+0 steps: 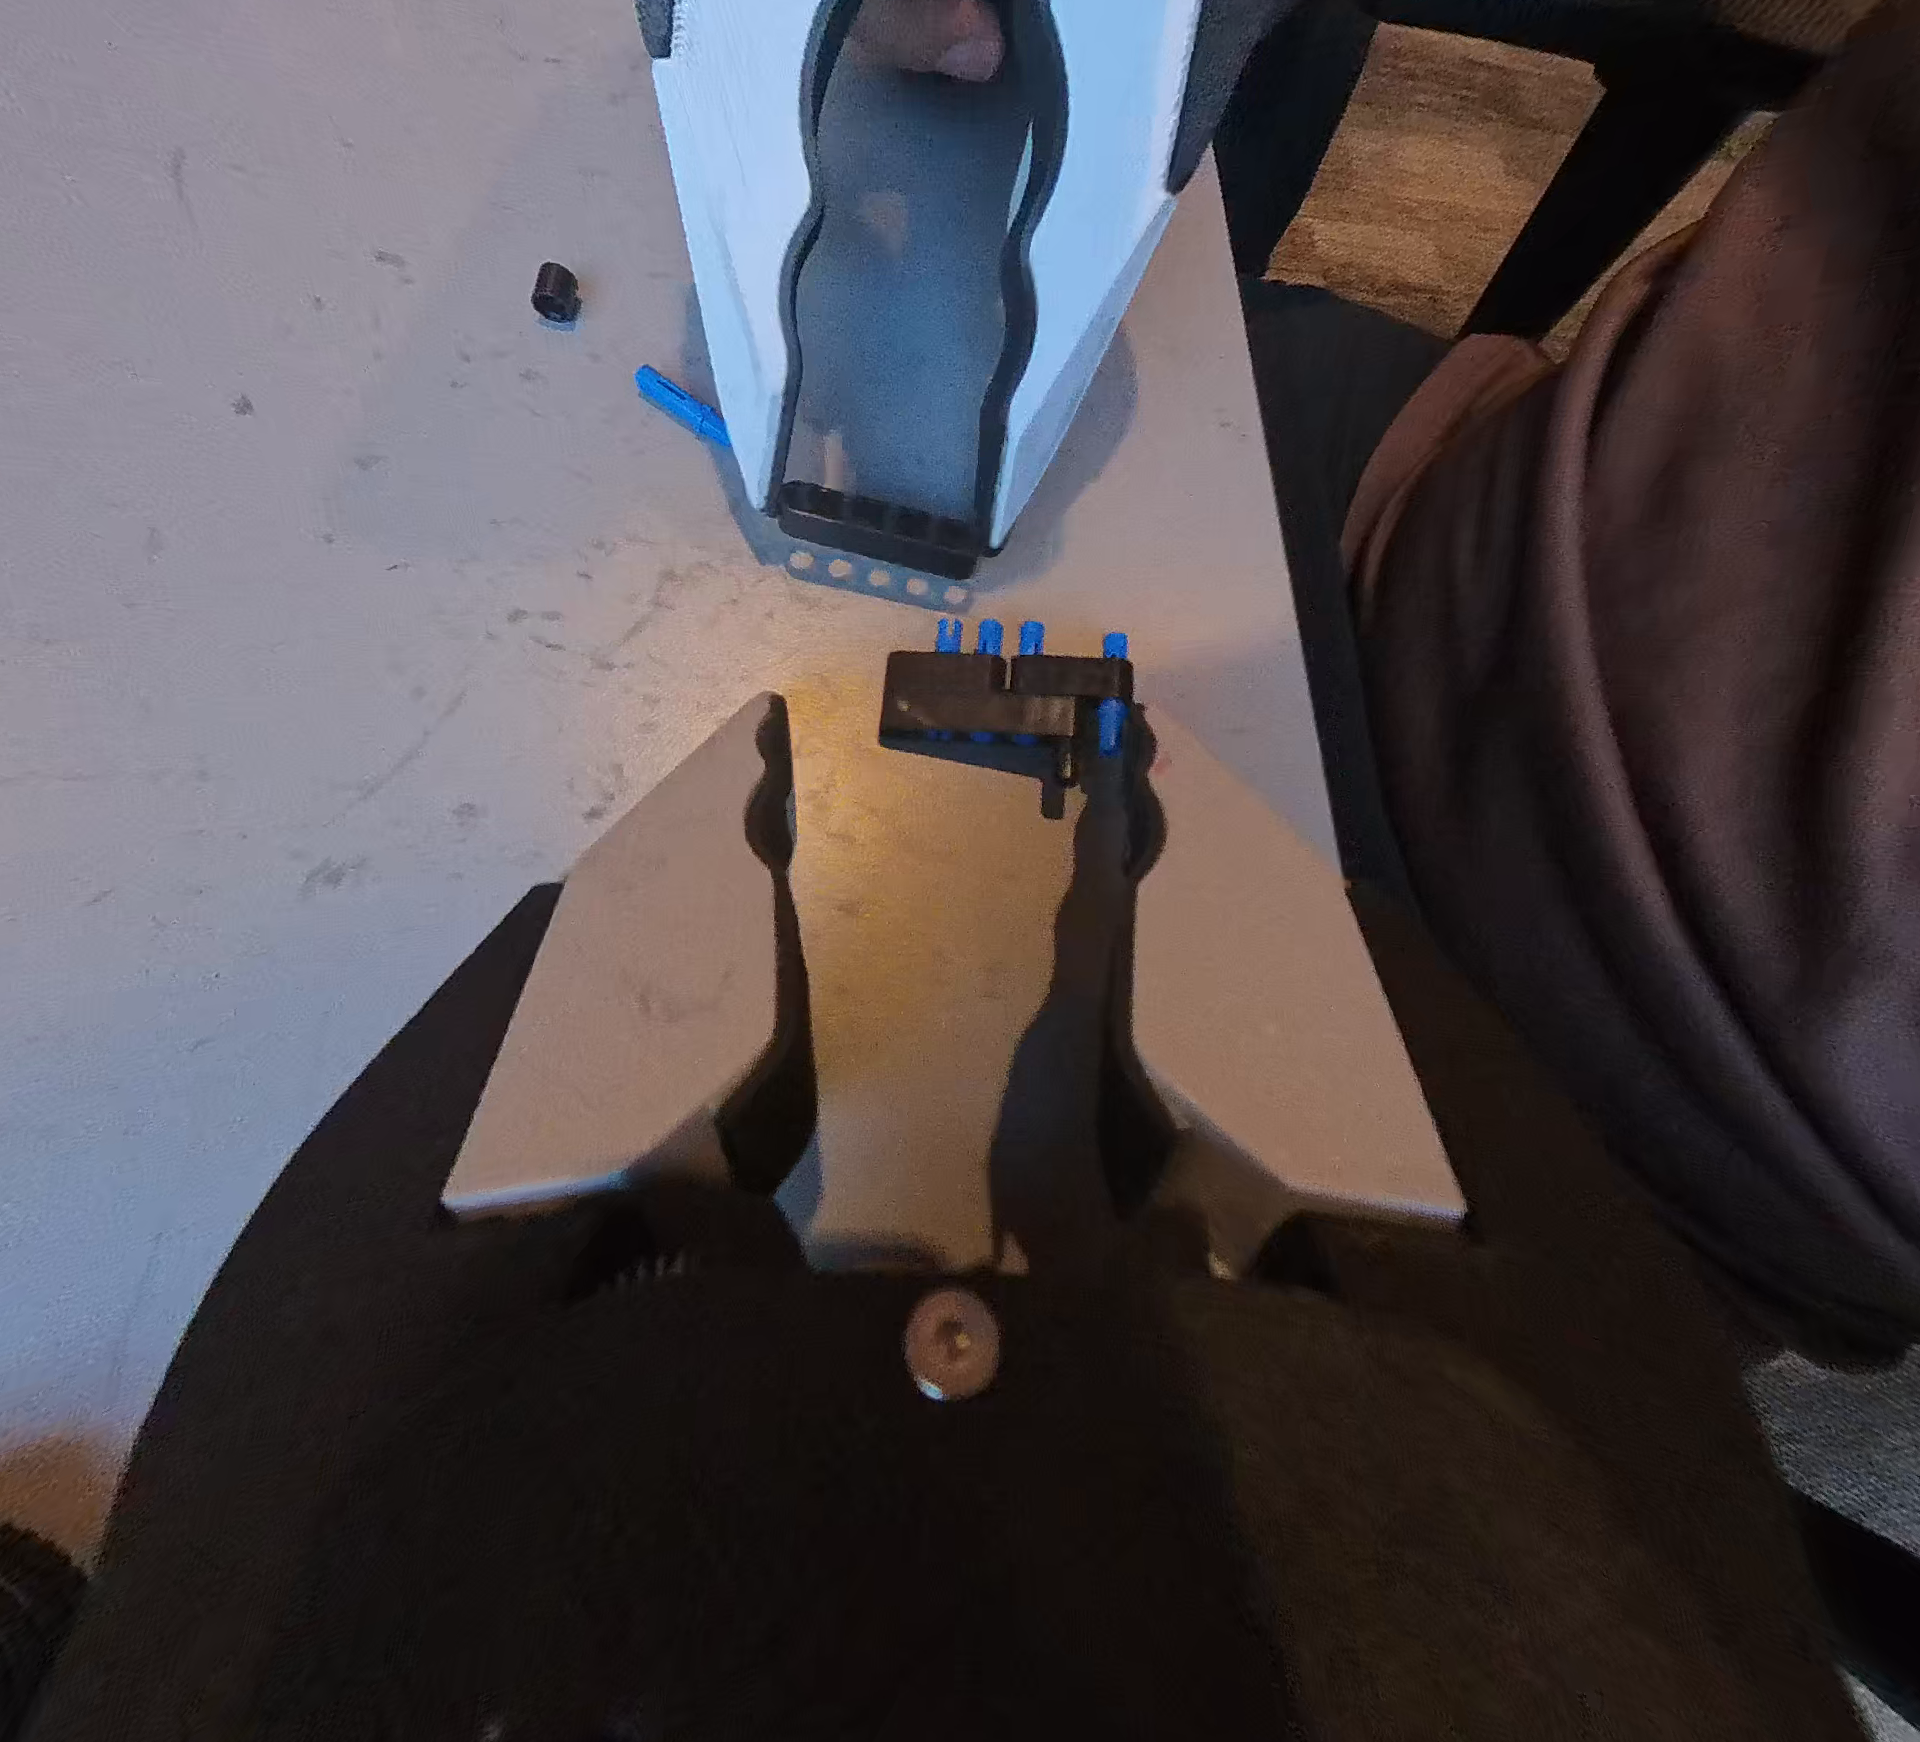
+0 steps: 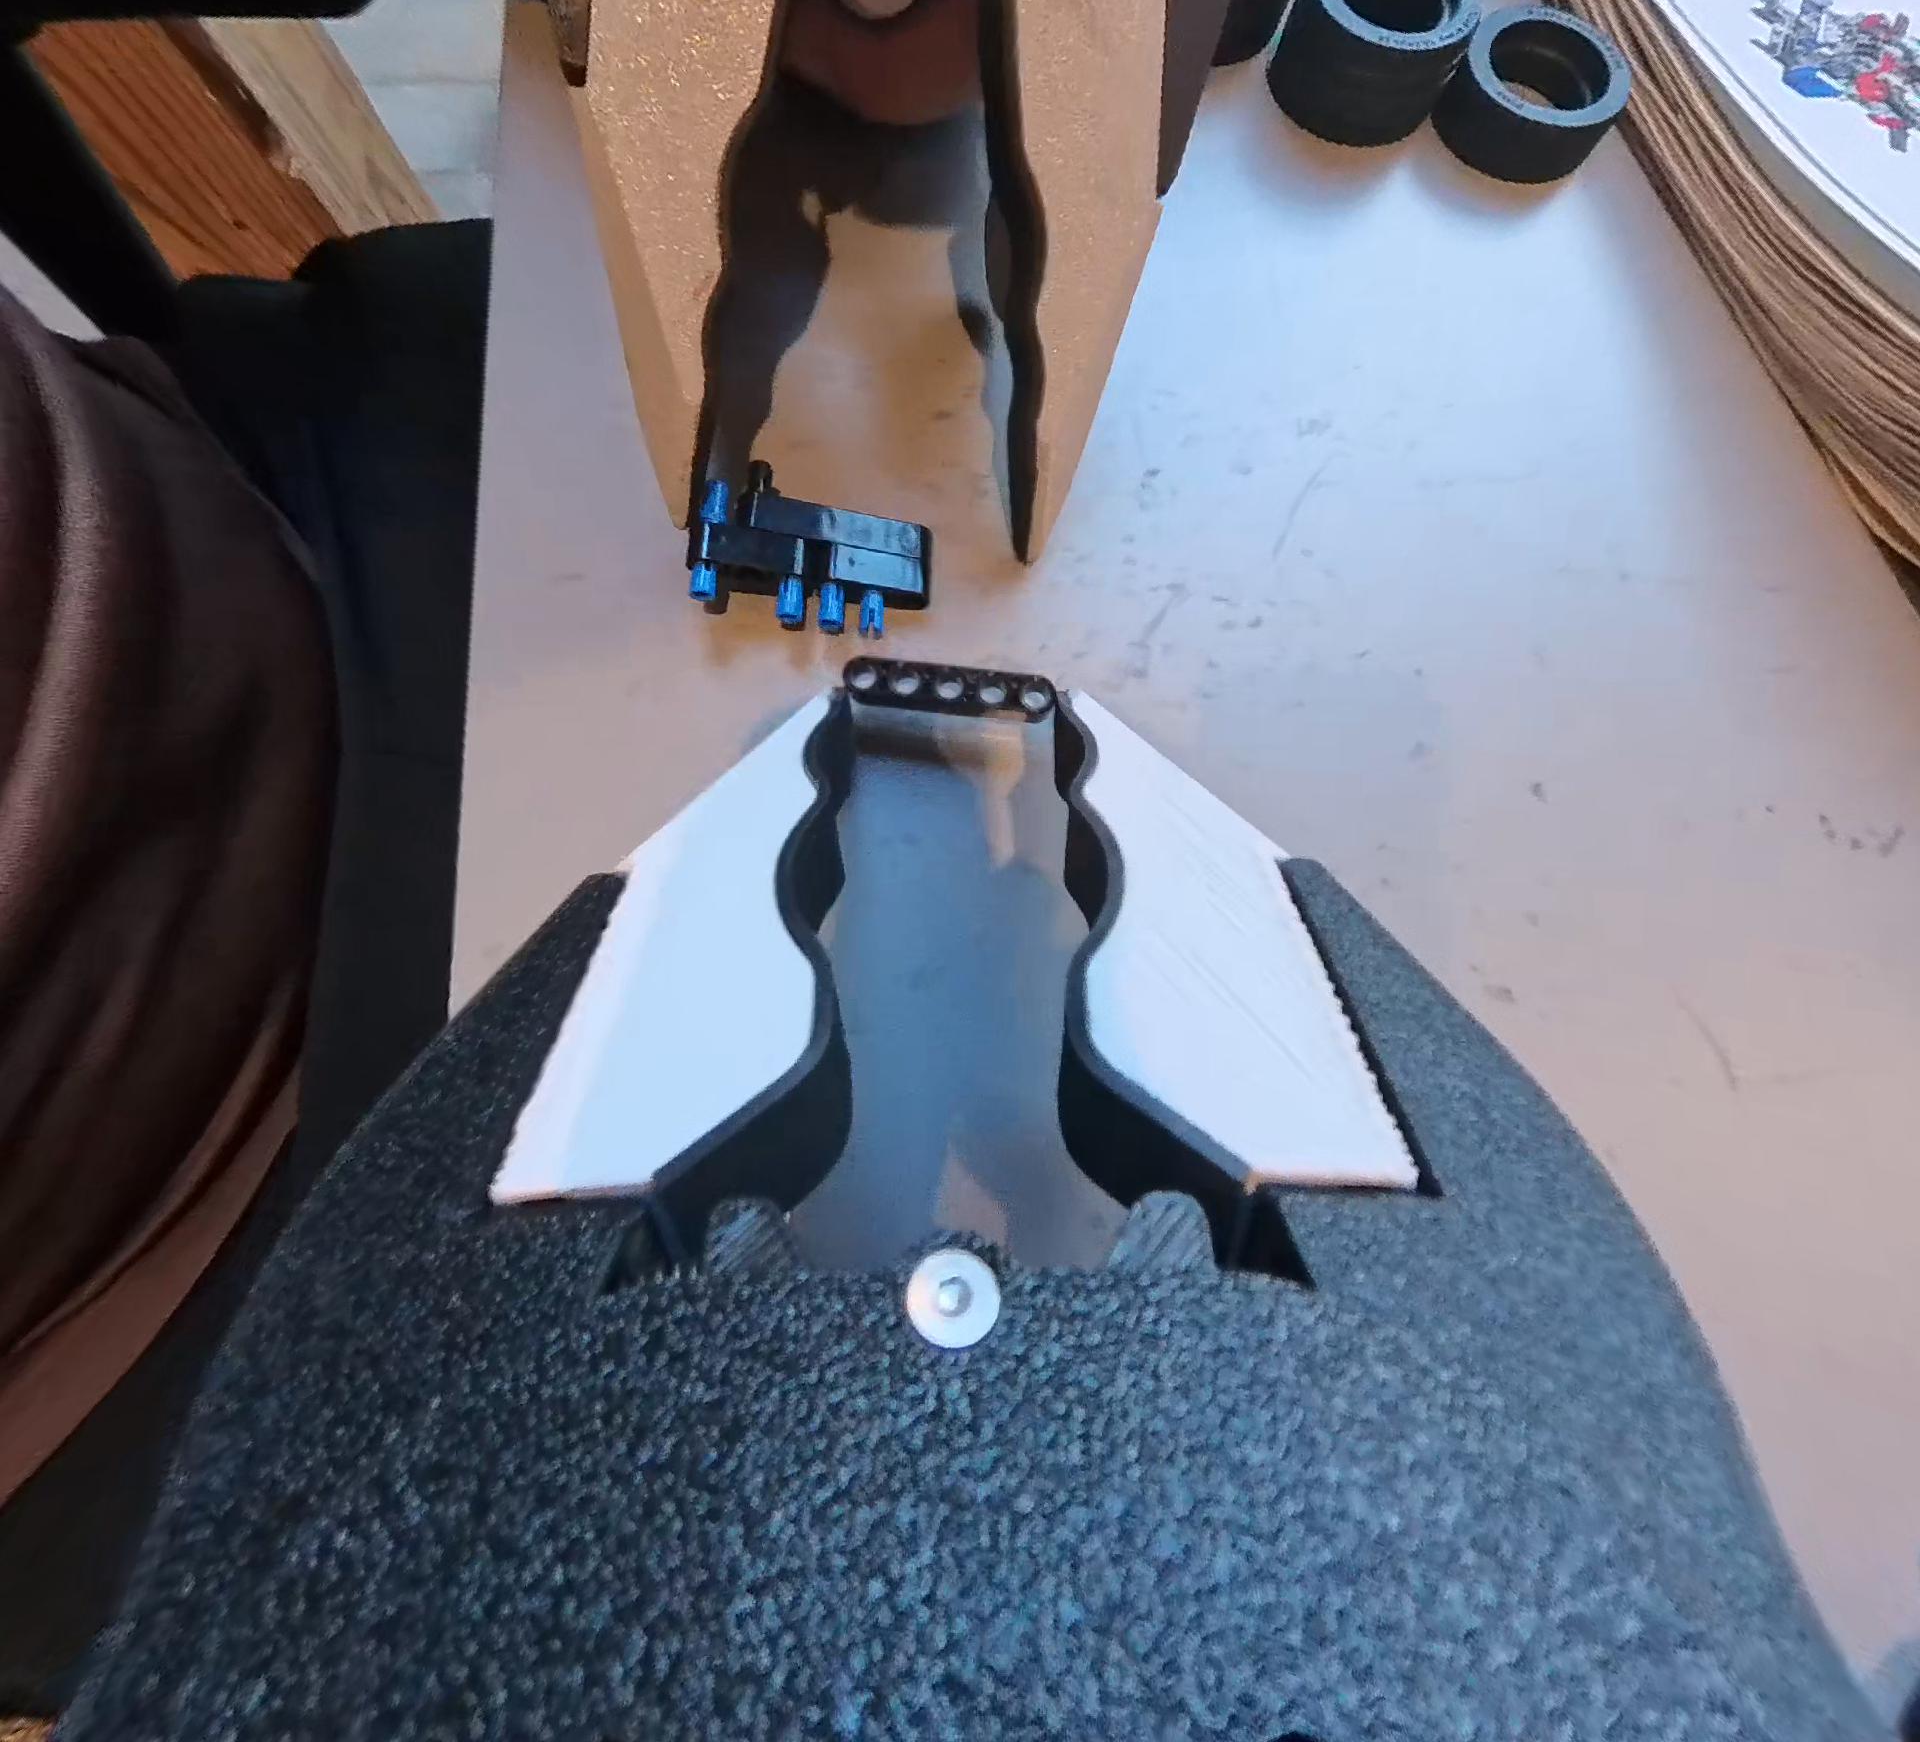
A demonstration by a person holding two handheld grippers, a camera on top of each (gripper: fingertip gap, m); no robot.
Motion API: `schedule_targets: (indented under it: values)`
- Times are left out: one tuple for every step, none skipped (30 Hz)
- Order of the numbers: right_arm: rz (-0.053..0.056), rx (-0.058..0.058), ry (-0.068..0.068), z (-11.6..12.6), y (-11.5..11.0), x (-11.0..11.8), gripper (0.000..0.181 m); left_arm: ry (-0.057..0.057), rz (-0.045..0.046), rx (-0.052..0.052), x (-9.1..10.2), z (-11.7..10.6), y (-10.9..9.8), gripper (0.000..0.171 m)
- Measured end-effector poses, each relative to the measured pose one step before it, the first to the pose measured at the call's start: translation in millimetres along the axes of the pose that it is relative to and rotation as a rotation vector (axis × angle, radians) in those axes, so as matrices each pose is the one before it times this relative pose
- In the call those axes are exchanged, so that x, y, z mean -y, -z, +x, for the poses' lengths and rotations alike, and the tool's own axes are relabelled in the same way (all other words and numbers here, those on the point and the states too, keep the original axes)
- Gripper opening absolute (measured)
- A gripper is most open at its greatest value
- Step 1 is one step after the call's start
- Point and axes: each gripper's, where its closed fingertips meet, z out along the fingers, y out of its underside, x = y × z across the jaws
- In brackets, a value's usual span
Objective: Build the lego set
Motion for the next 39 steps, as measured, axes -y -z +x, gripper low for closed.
schedule_targets:
  values:
    - [-0.0037, -0.0072, 0.0098, -0.24, -0.26, -0.35, 0.039, 0.0050, 0.00124, 0.0028, 0.01, -0.03, 0.25, 0.063]
    - [-0.0012, -0.0066, 0.0093, -0.26, 0.02, -0.11, 0.039, 0.0118, 0.00369, 0.0035, 0.33, -0.67, 0.38, 0.063]
    - [-0.0004, -0.0067, 0.0066, 0.01, -0.01, -0.03, 0.039, 0.0158, 0.00584, 0.0060, 0.57, -1.14, 0.44, 0.067]
    - [-0.0006, -0.0056, 0.0035, 0.18, 0.13, -0.07, 0.039, 0.0189, 0.00658, 0.0082, 0.78, -1.50, 0.21, 0.070]
    - [-0.0006, -0.0045, 0.0022, 0.19, 0.00, -0.12, 0.039, 0.0103, 0.00266, 0.0054, 0.25, -0.73, 0.01, 0.069]
    - [0.0002, -0.0050, 0.0021, 0.30, 0.11, -0.01, 0.039, 0.0011, -0.00027, 0.0119, -0.07, -1.18, -0.06, 0.067]
    - [0.0008, -0.0051, 0.0016, 0.42, 0.04, 0.08, 0.039, -0.0018, -0.00164, 0.0174, -0.22, -1.85, -0.24, 0.065]
    - [0.0005, -0.0041, 0.0006, 0.39, 0.20, 0.03, 0.039, -0.0028, -0.00206, 0.0222, -0.10, -2.09, -0.37, 0.062]
    - [-0.0002, -0.0033, -0.0008, 0.40, 0.02, -0.03, 0.039, -0.0047, -0.00241, 0.0233, -0.16, -1.61, -0.50, 0.061]
    - [-0.0004, -0.0028, -0.0023, 0.38, 0.03, -0.21, 0.039, -0.0077, -0.00377, 0.0228, -0.24, -0.98, -0.62, 0.061]
    - [0.0001, -0.0012, -0.0032, 0.29, 0.19, -0.07, 0.039, -0.0089, -0.00487, 0.0271, -0.35, -1.26, -0.86, 0.065]
    - [0.0000, 0.0000, -0.0045, 0.06, 0.24, -0.25, 0.039, -0.0081, -0.00649, 0.0267, -0.56, -1.20, -0.77, 0.075]
    - [0.0007, -0.0012, -0.0050, 0.10, 0.39, -0.18, 0.039, -0.0060, -0.00188, 0.0210, 0.01, -0.83, -0.42, 0.084]
    - [0.0024, -0.0032, -0.0046, 0.28, 0.60, 0.06, 0.039, -0.0031, 0.00592, 0.0171, 0.97, -0.73, 0.31, 0.091]
    - [0.0029, -0.0028, -0.0044, 0.18, 0.57, 0.00, 0.039, 0.0011, 0.01130, 0.0167, 1.60, -1.29, 0.90, 0.096]
    - [0.0026, -0.0029, -0.0045, 0.30, 0.52, 0.14, 0.039, 0.0049, 0.01126, 0.0156, 1.34, -1.84, 1.12, 0.100]
    - [0.0023, -0.0063, -0.0049, 0.89, 0.51, 0.11, 0.039, 0.0104, 0.01057, 0.0142, 1.21, -1.84, 1.10, 0.104]
    - [0.0005, -0.0073, -0.0061, 1.39, 0.09, -0.13, 0.039, 0.0090, 0.01036, 0.0046, 1.09, -0.56, 1.09, 0.108]
    - [-0.0022, -0.0035, -0.0068, 1.04, -0.15, -0.30, 0.039, 0.0056, 0.01170, 0.0015, 1.18, -0.25, 1.28, 0.110]
    - [-0.0018, 0.0007, -0.0051, 0.44, -0.14, -0.25, 0.039, 0.0035, 0.01553, -0.0052, 1.68, 0.66, 1.72, 0.110]
    - [0.0019, 0.0006, -0.0044, 0.38, 0.18, 0.19, 0.039, 0.0010, 0.02196, -0.0057, 2.52, 0.61, 2.39, 0.110]
    - [0.0060, -0.0003, -0.0069, 0.70, 0.62, 0.66, 0.039, -0.0001, 0.02760, -0.0023, 3.15, 0.26, 2.82, 0.109]
    - [0.0104, 0.0025, -0.0099, 0.66, 1.11, 1.11, 0.039, 0.0007, 0.02729, 0.0035, 3.23, -0.48, 2.86, 0.107]
    - [0.0155, 0.0050, -0.0116, 0.56, 1.56, 1.84, 0.039, -0.0007, 0.02752, 0.0070, 3.27, -0.53, 2.82, 0.103]
    - [0.0199, 0.0063, -0.0133, 0.67, 2.12, 2.37, 0.039, -0.0007, 0.02402, 0.0075, 3.09, -0.17, 2.38, 0.099]
    - [0.0245, 0.0085, -0.0141, 0.52, 2.55, 2.96, 0.039, -0.0037, 0.01243, 0.0081, 1.86, 0.23, 1.51, 0.092]
    - [0.0306, 0.0085, -0.0139, 0.60, 3.23, 3.83, 0.039, -0.0090, -0.00086, 0.0079, 1.02, 0.80, 0.55, 0.086]
    - [0.0393, 0.0074, -0.0133, 0.67, 3.68, 5.21, 0.039, -0.0186, -0.01267, 0.0146, 0.21, 0.43, -0.13, 0.075]
    - [0.0485, 0.0090, -0.0124, 0.41, 4.23, 6.72, 0.039, -0.0294, -0.01412, 0.0225, 0.67, -0.06, -0.37, 0.058]
    - [0.0524, 0.0134, -0.0148, -0.43, 4.16, 7.49, 0.039, -0.0359, 0.00083, 0.0211, 3.40, 1.23, -0.58, 0.043]
    - [0.0504, 0.0210, -0.0220, -1.34, 3.57, 7.29, 0.039, -0.0363, 0.01742, 0.0269, 6.09, 1.41, -0.62, 0.029]
    - [0.0422, 0.0280, -0.0317, -2.06, 2.61, 6.13, 0.038, -0.0345, 0.02383, 0.0376, 6.90, 0.37, -1.06, 0.016]
    - [0.0311, 0.0287, -0.0382, -2.05, 1.68, 4.48, 0.039, -0.0359, 0.01433, 0.0431, 5.48, -0.29, -1.60, 0.010]
    - [0.0239, 0.0238, -0.0363, -1.49, 0.91, 3.41, 0.038, -0.0382, 0.00007, 0.0460, 3.06, -0.98, -2.37, 0.010]
    - [0.0186, 0.0205, -0.0301, -1.56, 0.33, 2.63, 0.039, -0.0432, -0.01225, 0.0361, 0.83, 0.17, -2.82, 0.010]
    - [0.0129, 0.0218, -0.0250, -2.17, -0.10, 2.11, 0.039, -0.0434, -0.01748, 0.0344, 0.04, -0.17, -2.60, 0.009]
    - [0.0081, 0.0247, -0.0227, -3.03, -0.45, 1.53, 0.039, -0.0395, -0.00677, 0.0314, 1.54, -0.20, -1.57, 0.009]
    - [0.0034, 0.0267, -0.0226, -3.49, -1.05, 1.00, 0.039, -0.0324, 0.00638, 0.0346, 3.55, -1.26, -0.26, 0.009]
    - [-0.0012, 0.0220, -0.0217, -2.93, -1.28, 0.25, 0.039, -0.0274, 0.01277, 0.0324, 4.50, -1.57, 0.78, 0.009]
